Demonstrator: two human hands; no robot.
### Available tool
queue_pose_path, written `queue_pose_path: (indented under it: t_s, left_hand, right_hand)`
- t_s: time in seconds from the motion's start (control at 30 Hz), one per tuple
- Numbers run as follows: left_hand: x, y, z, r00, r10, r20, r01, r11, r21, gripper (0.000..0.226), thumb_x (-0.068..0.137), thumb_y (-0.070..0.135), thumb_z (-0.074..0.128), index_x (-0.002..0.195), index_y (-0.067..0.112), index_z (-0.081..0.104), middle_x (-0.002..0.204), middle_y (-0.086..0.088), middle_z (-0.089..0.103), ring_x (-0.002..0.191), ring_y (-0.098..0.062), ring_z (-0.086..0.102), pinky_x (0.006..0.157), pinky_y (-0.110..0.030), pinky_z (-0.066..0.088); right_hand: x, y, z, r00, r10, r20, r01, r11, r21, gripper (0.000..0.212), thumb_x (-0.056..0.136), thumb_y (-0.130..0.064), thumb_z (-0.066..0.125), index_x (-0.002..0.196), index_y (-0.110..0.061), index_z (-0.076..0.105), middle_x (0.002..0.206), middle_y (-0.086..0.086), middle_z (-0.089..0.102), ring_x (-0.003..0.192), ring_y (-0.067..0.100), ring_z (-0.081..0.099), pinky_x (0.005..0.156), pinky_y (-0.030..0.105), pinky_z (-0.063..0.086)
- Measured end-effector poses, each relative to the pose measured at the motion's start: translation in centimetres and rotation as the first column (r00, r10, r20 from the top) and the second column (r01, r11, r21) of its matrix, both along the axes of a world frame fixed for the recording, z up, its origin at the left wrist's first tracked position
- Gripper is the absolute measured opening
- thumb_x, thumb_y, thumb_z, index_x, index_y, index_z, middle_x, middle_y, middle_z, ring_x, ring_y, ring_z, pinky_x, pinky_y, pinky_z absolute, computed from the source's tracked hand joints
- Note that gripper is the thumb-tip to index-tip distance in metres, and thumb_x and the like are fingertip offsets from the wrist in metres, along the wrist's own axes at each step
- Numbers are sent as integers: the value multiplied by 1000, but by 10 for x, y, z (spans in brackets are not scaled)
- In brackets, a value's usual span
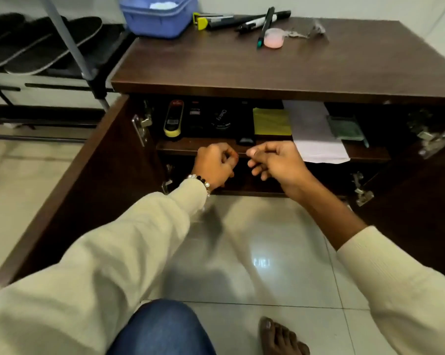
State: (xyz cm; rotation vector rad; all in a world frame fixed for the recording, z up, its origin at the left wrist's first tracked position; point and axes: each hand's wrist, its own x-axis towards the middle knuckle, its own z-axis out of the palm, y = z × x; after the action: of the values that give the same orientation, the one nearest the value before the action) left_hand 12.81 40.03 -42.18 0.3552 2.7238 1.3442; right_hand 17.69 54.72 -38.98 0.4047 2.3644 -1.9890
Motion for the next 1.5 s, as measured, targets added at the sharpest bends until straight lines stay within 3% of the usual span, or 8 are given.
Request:
queue_pose_path:
  t_s: [0.2, 0.4, 0.5, 0.63, 0.9, 1.2, 1.33, 1.5]
  left_hand:
    - [18, 2, 93, 967, -35, -251, 94, 969, 227, 21, 88, 20, 65, 73, 8, 69, 51, -10, 61, 38, -4, 49, 47, -15, 37]
    - [-14, 27, 150, 893, 190, -408, -52, 944, 327, 20, 88, 24, 63, 73, 11, 68, 61, -3, 67, 57, -19, 63, 63, -29, 49]
    - [-47, 47, 161, 911, 196, -362, -134, 973, 190, 13, 87, 20, 65, 91, 9, 71, 88, -5, 71, 79, -15, 62, 77, -19, 41]
    - [-88, 73, 154, 946, 98, -310, -115, 993, -38, 34, 87, 27, 67, 116, 9, 62, 125, -14, 50, 115, -30, 49, 101, -30, 32]
    - [-130, 112, 149, 902, 53, -428, -176, 951, -254, 47, 84, 50, 63, 120, 20, 59, 132, -6, 37, 124, -29, 31, 98, -40, 31]
    - [-150, 116, 145, 910, 95, -403, -206, 948, -242, 51, 75, 57, 69, 119, 30, 65, 133, -2, 36, 126, -28, 28, 98, -40, 27]
    - [-148, 115, 147, 905, 117, -409, -213, 957, -198, 53, 73, 55, 72, 119, 32, 64, 132, -1, 38, 126, -27, 30, 99, -39, 27]
    - [-137, 111, 151, 894, 166, -417, -227, 968, -103, 51, 72, 54, 75, 117, 31, 66, 130, -1, 42, 125, -28, 30, 99, -38, 27]
  right_hand:
    - [3, 9, 90, 983, -76, -165, 76, 997, -9, 10, 91, -7, 59, 86, -2, 67, 64, 7, 64, 48, 14, 55, 38, 20, 37]
    - [-26, 31, 133, 909, -280, -308, 300, 954, 20, 12, 91, -8, 59, 84, -3, 67, 67, 7, 62, 56, 12, 57, 52, 23, 47]
    - [-56, 59, 126, 882, -362, -301, 425, 888, 177, 11, 87, -13, 64, 77, -17, 66, 76, 2, 67, 73, 16, 63, 73, 34, 55]
    - [-90, 100, 119, 878, -400, -263, 477, 785, 396, 23, 83, -24, 68, 104, -17, 63, 107, 7, 64, 101, 23, 61, 89, 39, 51]
    - [-151, 128, 114, 890, -331, -313, 456, 641, 618, 54, 85, -32, 68, 130, -9, 49, 135, 17, 43, 125, 31, 42, 107, 37, 35]
    - [-195, 141, 108, 903, -281, -324, 427, 513, 745, 31, 85, -41, 63, 101, -16, 71, 110, 13, 64, 110, 31, 51, 92, 34, 35]
    - [-185, 140, 109, 838, -334, -432, 542, 596, 592, 23, 85, -33, 65, 84, -12, 74, 88, 12, 69, 87, 27, 61, 77, 34, 48]
    - [-151, 130, 115, 759, -442, -479, 611, 737, 288, 20, 86, -30, 68, 84, -11, 73, 74, 4, 67, 64, 9, 55, 57, 25, 40]
